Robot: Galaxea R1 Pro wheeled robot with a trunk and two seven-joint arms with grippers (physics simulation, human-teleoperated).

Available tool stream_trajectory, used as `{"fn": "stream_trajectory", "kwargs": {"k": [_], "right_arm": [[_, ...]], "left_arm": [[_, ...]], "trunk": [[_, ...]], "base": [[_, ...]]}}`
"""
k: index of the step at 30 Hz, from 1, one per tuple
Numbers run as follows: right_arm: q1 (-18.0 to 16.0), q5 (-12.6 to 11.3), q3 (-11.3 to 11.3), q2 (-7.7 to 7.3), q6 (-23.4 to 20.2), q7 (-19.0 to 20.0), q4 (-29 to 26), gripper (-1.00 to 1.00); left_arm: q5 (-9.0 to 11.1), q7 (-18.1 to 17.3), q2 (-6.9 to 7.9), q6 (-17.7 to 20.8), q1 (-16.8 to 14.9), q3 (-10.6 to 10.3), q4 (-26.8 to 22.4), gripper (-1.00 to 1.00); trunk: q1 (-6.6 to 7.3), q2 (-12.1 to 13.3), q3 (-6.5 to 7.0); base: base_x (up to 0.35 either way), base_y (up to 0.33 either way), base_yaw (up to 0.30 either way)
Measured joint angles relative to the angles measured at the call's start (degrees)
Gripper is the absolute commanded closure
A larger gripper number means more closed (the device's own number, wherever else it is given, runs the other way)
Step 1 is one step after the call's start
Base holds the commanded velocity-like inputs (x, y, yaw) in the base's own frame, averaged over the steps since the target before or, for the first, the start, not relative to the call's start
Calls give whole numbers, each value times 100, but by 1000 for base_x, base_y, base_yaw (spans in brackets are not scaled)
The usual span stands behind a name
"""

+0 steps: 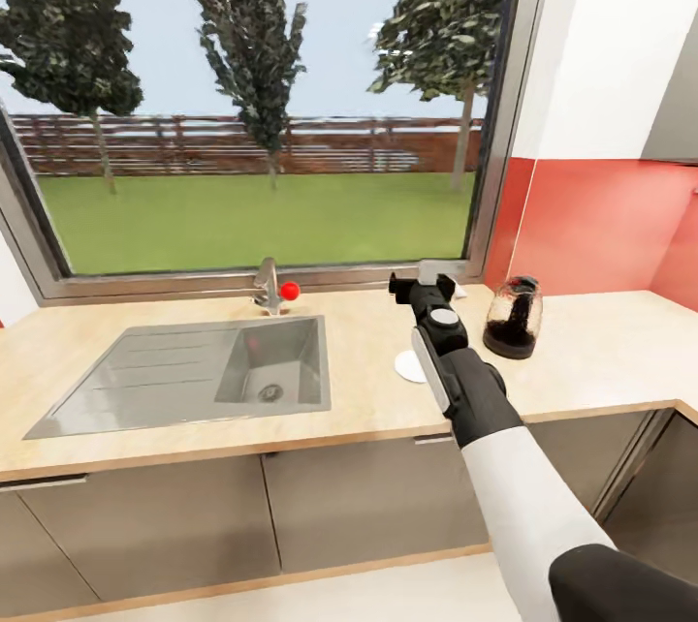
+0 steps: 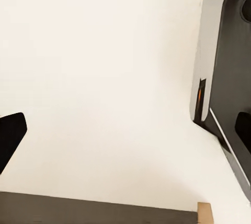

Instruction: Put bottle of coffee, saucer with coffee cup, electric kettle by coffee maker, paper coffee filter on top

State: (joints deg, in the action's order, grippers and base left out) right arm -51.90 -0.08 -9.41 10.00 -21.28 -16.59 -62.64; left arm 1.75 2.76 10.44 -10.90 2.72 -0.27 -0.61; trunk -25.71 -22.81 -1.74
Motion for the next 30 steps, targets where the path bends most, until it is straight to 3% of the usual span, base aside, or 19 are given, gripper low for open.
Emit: {"fn": "stream_trajectory", "kwargs": {"k": [9,22,30], "right_arm": [[-43,10,5,0,-15,-24,563,-100],[-8,10,10,0,-13,-17,616,-100],[35,11,14,-6,-9,-20,614,-100]], "left_arm": [[12,66,-14,47,130,13,311,-100],[17,156,-16,51,242,14,322,-100],[21,158,-23,49,251,17,325,-100]], "trunk": [[0,0,-1],[0,0,0],[0,0,0]], "base": [[333,0,0],[335,0,-1],[335,98,-229]]}}
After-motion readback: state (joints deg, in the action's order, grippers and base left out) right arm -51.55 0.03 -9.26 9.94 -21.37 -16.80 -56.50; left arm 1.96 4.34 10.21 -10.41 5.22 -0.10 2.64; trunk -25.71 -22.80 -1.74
